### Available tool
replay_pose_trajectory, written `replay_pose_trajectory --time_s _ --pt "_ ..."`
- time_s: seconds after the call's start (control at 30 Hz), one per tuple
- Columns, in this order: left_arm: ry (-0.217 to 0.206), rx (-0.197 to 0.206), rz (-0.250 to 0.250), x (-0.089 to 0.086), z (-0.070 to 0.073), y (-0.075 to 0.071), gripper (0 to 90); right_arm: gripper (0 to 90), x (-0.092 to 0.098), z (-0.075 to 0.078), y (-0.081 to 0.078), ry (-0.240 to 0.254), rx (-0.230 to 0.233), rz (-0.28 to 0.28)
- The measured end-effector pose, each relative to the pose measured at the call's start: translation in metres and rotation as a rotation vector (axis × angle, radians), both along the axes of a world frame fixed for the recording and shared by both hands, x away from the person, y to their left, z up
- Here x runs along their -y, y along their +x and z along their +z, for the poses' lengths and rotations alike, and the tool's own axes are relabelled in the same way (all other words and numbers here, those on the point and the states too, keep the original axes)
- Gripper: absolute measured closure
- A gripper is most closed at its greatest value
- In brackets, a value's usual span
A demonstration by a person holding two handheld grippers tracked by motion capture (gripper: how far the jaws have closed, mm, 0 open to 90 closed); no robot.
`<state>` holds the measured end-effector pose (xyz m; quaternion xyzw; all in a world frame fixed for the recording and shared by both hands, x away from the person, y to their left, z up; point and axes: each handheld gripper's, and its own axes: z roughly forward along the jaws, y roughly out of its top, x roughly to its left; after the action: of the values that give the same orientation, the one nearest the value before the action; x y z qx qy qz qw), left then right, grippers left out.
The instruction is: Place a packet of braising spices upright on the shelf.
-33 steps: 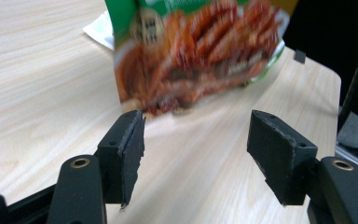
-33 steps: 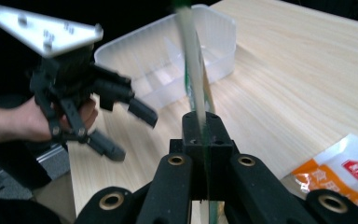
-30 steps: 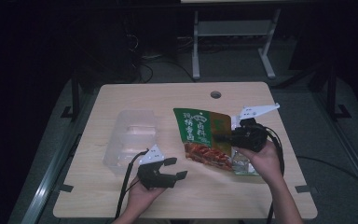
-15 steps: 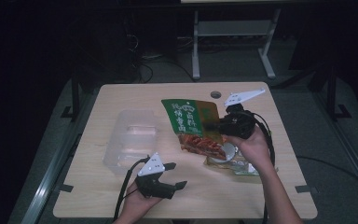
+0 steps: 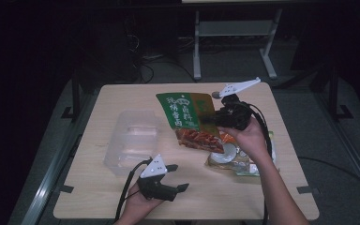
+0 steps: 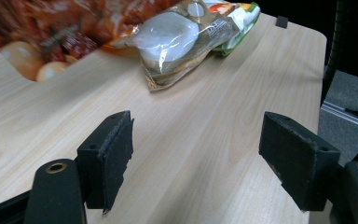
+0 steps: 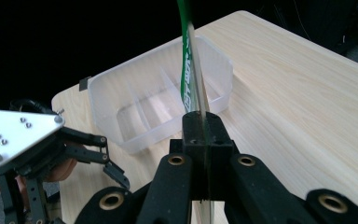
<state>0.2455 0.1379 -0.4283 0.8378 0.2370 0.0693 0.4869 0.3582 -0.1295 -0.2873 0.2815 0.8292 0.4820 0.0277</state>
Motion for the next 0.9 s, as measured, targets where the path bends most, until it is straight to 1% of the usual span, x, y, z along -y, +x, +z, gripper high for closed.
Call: replay_pose_trajectory --time_s 0.07,0.13,0.3,0.47,0.63,0.77,0.83,0.9 --pt "0.001 -0.001 -0.006 0.001 0.000 0.000 25.4 89.7 -0.001 0.002 0.003 0.000 0.001 0.002" --pt "-0.006 0.002 -0.006 0.001 0.000 0.000 25.4 89.7 -0.003 0.003 0.006 0.002 0.004 0.006" --pt "-0.010 -0.004 -0.005 0.002 -0.002 0.001 24.8 89.7 -0.004 0.006 0.011 -0.008 0.005 0.005" --pt "-0.005 -0.007 -0.008 0.002 -0.002 0.000 24.8 89.8 -0.003 0.005 0.015 -0.003 -0.011 -0.002" --pt "-0.022 -0.008 -0.010 0.002 -0.001 0.002 24.9 89.7 -0.008 0.002 0.020 -0.005 -0.025 0.003" --pt "-0.013 -0.001 -0.009 0.003 0.000 0.002 24.9 89.7 -0.013 0.002 0.022 -0.016 -0.030 0.007" --pt "-0.012 0.003 -0.008 0.004 -0.001 0.002 24.9 89.7 -0.014 0.004 0.023 -0.015 -0.030 0.009" --pt "-0.002 0.006 -0.014 0.005 -0.001 0.000 24.9 89.7 -0.015 0.005 0.023 -0.011 -0.029 0.009"
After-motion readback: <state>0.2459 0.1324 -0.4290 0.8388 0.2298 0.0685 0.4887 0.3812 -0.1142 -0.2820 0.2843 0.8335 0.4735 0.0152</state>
